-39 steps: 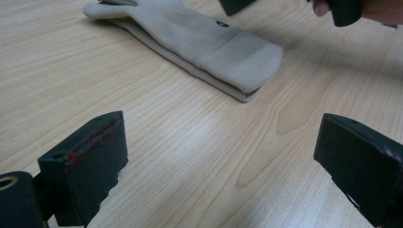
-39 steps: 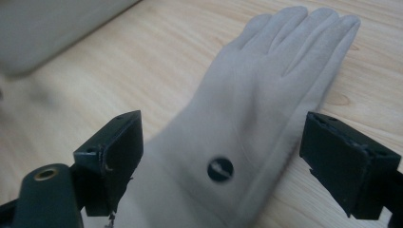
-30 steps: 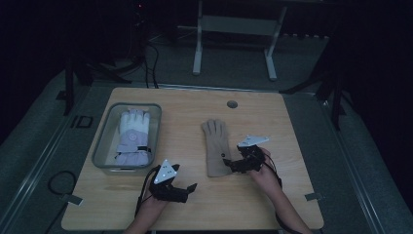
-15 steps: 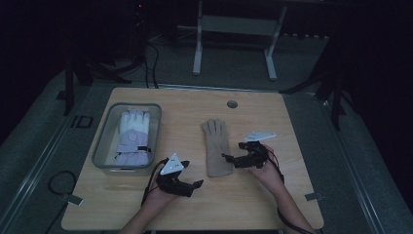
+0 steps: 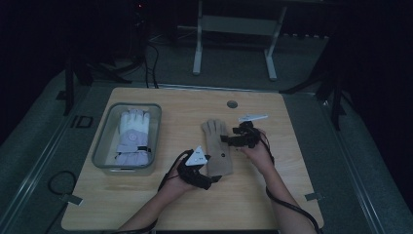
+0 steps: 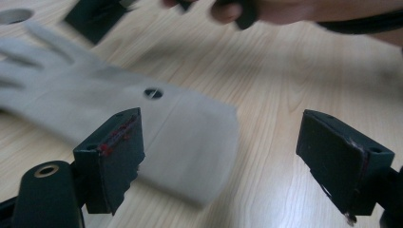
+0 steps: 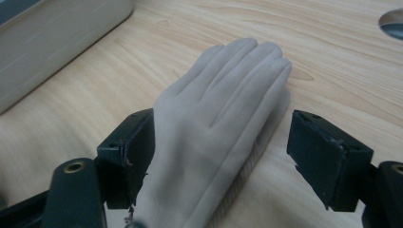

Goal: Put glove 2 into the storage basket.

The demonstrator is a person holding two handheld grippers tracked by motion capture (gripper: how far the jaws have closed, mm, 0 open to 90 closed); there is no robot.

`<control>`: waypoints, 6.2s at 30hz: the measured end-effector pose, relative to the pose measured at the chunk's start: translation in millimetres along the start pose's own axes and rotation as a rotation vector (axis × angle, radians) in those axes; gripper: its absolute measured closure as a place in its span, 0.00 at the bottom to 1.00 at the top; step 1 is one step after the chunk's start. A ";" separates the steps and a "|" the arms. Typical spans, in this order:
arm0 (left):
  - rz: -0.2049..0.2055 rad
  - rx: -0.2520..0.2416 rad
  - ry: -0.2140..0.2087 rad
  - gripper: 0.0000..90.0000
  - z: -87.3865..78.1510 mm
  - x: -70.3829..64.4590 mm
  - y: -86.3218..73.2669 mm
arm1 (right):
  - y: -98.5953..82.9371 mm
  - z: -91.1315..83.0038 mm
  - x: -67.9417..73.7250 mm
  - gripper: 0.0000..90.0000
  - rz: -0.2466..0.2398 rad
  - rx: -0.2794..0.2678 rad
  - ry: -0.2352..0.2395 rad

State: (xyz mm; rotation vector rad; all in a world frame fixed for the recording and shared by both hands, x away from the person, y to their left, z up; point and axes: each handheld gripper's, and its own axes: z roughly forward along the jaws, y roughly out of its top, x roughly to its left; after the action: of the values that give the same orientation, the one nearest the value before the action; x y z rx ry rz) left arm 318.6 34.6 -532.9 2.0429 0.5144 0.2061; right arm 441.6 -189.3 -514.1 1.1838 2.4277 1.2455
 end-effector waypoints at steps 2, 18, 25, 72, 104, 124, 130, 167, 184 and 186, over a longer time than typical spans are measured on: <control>0.011 0.019 -0.014 0.18 11.6 0.6 3.9 | 6.5 10.7 -4.3 0.27 0.028 0.010 0.006; 0.090 0.191 -0.056 0.29 42.5 9.5 0.2 | 4.2 53.3 -18.2 0.28 0.079 0.122 0.017; 0.080 0.201 -0.049 0.30 38.5 13.5 -2.3 | -0.1 54.7 -13.0 0.61 0.072 0.130 0.085; 0.192 0.356 0.037 0.89 10.2 7.7 16.8 | 10.2 42.9 35.0 0.76 -0.016 0.078 0.047; 0.180 0.359 0.135 0.89 -106.2 24.0 34.6 | 99.8 37.0 119.3 0.75 -0.112 -0.007 0.167; 0.096 0.381 0.226 0.89 -175.9 51.5 2.0 | 137.8 98.2 179.0 0.75 -0.145 0.012 0.259; 0.065 0.391 0.257 0.89 -197.7 60.6 -12.6 | 146.2 121.3 196.9 0.75 -0.147 0.025 0.284; -0.087 0.394 0.263 0.83 -202.1 92.2 -53.6 | 147.3 170.4 195.0 0.27 -0.187 0.063 0.229; -0.194 0.154 0.299 0.11 -205.1 84.3 -28.5 | 130.1 112.4 179.8 0.20 -0.262 0.017 0.244; -0.189 0.142 0.297 0.11 -202.9 82.7 -27.1 | 128.1 109.2 178.4 0.20 -0.263 0.015 0.249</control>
State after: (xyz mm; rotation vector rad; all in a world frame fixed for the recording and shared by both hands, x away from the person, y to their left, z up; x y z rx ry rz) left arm 314.3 242.7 -459.1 2.0965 0.9252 0.3705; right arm 446.5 48.3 -453.4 0.7164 2.6633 1.3617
